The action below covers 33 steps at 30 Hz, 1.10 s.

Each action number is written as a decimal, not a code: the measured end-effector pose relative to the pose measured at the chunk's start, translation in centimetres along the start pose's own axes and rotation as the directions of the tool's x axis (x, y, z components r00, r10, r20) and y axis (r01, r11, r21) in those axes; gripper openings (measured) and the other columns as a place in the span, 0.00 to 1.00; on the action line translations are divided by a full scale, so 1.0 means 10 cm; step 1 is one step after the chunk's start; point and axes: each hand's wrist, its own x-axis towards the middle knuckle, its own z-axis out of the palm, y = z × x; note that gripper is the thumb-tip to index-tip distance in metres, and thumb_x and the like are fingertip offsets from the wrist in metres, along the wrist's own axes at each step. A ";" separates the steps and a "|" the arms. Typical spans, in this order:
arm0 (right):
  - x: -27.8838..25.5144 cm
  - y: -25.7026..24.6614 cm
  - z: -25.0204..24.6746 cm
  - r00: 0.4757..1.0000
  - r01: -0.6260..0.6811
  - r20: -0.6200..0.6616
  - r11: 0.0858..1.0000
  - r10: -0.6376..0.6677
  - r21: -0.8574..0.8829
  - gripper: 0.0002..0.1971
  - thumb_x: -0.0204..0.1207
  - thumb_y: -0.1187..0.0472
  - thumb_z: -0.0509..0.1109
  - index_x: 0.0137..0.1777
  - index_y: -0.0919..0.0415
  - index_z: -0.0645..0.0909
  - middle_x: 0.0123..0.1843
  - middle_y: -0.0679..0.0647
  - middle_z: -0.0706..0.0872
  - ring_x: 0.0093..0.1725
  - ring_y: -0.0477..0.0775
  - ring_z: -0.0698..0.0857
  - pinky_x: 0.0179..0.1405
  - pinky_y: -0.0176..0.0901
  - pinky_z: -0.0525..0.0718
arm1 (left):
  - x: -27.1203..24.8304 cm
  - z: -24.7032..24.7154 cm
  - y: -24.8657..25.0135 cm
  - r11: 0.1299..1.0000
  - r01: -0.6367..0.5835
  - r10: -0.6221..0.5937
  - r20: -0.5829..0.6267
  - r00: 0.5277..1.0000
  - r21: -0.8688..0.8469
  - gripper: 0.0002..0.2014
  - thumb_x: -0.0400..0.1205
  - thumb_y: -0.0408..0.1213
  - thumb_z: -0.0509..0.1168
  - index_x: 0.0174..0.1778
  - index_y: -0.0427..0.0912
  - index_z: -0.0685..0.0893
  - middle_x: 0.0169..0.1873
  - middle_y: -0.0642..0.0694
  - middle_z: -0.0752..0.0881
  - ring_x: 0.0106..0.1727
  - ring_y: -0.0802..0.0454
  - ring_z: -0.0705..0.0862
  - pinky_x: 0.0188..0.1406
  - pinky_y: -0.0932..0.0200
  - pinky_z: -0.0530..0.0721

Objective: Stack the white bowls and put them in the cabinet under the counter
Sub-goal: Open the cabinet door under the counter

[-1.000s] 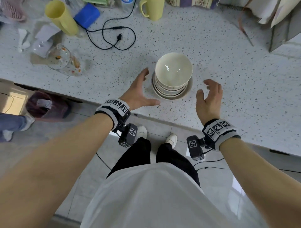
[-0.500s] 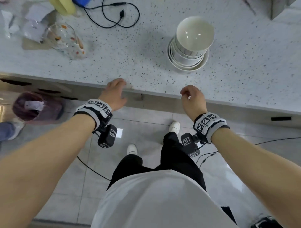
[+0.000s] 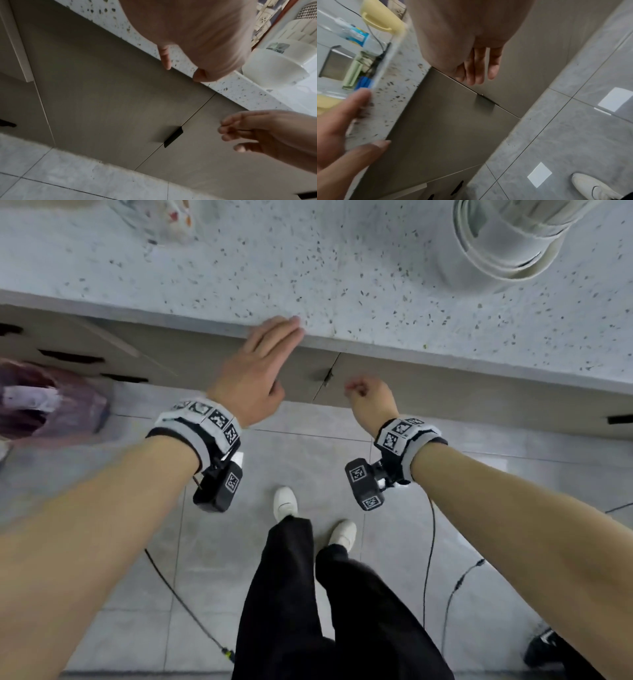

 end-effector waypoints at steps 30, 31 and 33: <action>-1.21 1.87 0.85 0.868 -0.496 -0.109 0.843 0.484 -0.207 0.38 0.70 0.28 0.42 0.53 0.56 0.83 0.49 0.58 0.88 0.45 0.63 0.84 0.38 0.43 0.66 | 0.16 0.57 0.35 0.960 0.258 -0.201 -0.371 0.907 0.109 0.40 0.72 0.32 0.60 0.85 0.41 0.63 0.87 0.42 0.61 0.89 0.37 0.55 0.72 0.53 0.72; -1.34 1.98 0.79 0.849 -0.527 -0.134 0.832 0.510 -0.173 0.34 0.71 0.30 0.46 0.50 0.55 0.81 0.46 0.58 0.87 0.46 0.63 0.85 0.38 0.42 0.67 | 0.15 0.55 0.39 0.949 0.284 -0.221 -0.352 0.910 0.139 0.40 0.73 0.33 0.60 0.86 0.42 0.61 0.87 0.43 0.59 0.89 0.37 0.53 0.73 0.48 0.73; -1.60 2.13 0.66 0.805 -0.565 -0.223 0.825 0.550 -0.005 0.25 0.70 0.33 0.54 0.44 0.54 0.77 0.40 0.58 0.85 0.44 0.67 0.86 0.38 0.45 0.77 | 0.13 0.52 0.47 0.918 0.333 -0.257 -0.318 0.913 0.214 0.42 0.74 0.34 0.62 0.87 0.43 0.57 0.89 0.44 0.56 0.89 0.38 0.51 0.75 0.39 0.72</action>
